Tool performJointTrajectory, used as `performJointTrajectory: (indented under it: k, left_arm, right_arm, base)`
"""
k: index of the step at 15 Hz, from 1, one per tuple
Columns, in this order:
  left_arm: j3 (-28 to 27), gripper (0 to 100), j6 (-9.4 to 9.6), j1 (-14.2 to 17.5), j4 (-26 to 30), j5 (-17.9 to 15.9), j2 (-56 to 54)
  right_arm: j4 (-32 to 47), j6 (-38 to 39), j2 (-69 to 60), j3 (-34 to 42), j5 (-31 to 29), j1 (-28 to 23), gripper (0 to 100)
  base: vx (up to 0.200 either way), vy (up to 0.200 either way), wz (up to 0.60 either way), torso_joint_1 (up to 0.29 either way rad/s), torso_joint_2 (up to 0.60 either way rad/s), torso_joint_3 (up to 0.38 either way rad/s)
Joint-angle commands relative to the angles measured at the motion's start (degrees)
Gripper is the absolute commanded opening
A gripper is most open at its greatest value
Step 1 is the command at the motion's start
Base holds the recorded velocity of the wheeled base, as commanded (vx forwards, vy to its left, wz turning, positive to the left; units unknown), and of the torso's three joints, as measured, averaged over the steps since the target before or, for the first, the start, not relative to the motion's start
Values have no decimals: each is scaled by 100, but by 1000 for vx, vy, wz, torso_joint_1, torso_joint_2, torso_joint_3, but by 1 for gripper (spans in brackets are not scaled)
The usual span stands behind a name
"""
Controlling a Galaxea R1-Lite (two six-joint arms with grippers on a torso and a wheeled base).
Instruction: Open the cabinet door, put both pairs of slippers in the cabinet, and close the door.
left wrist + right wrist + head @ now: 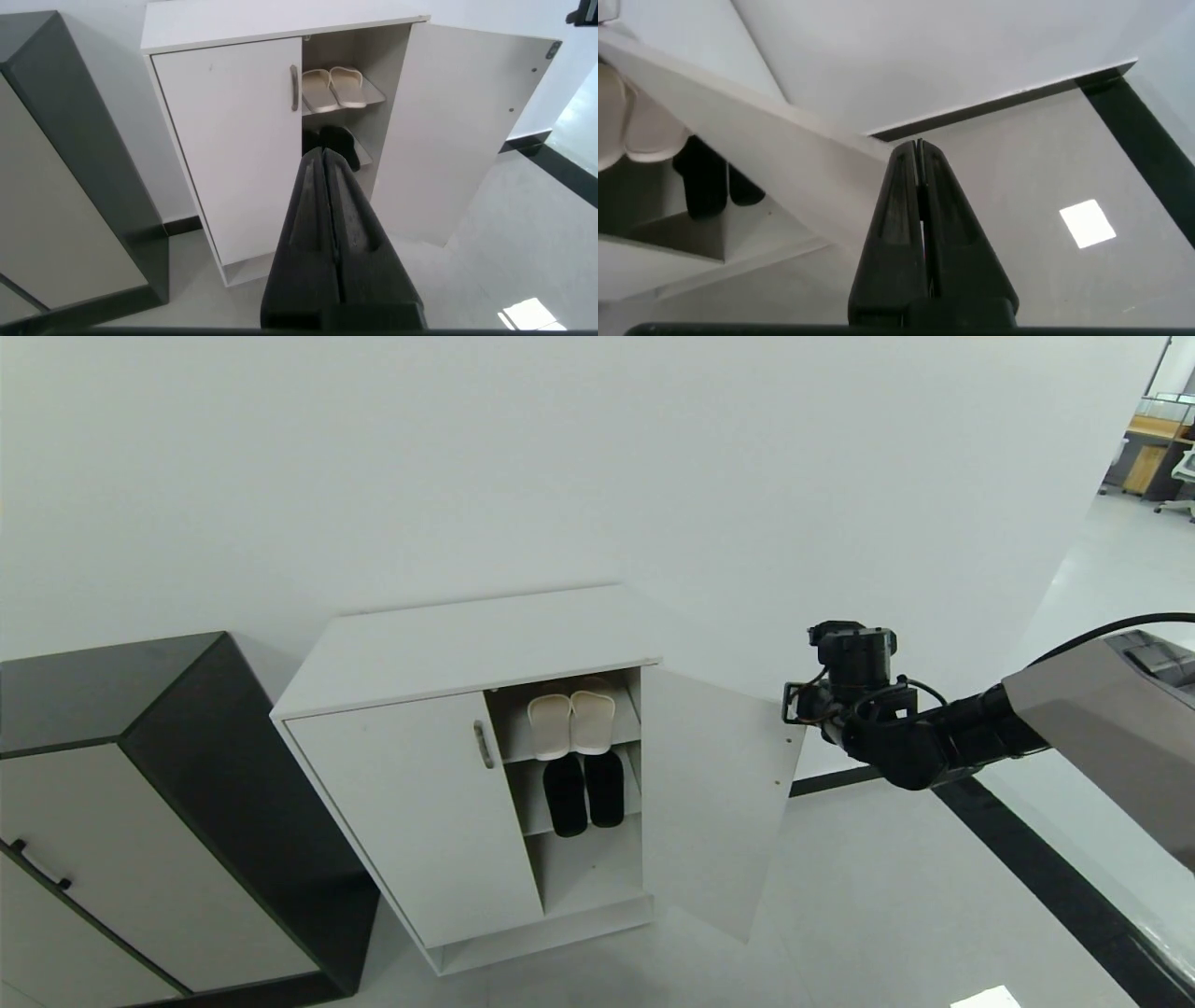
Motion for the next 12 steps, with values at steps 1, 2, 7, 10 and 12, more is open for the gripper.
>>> performJointTrajectory:
  k: [1,2,7,10,12]
  left_arm:
    - [0,0,0,-7,-1,1,8]
    - [0,0,0,-7,-1,1,8]
    - [0,0,-9,-7,-1,10,8]
    - [0,0,-9,-7,-1,10,8]
    - [0,0,-9,-7,-1,10,8]
  right_arm:
    - [14,-1,327,-272,-1,-106,0]
    - [14,-1,397,-333,-1,-124,0]
    - [23,-1,450,-342,-1,-115,0]
    - [41,-1,424,-325,-1,-53,0]
    - [296,7,362,-325,-1,0,0]
  base:
    - [0,0,0,0,0,0]
    - [0,0,0,0,0,0]
    - [0,0,0,0,0,0]
    - [0,0,0,0,0,0]
    - [0,0,0,0,0,0]
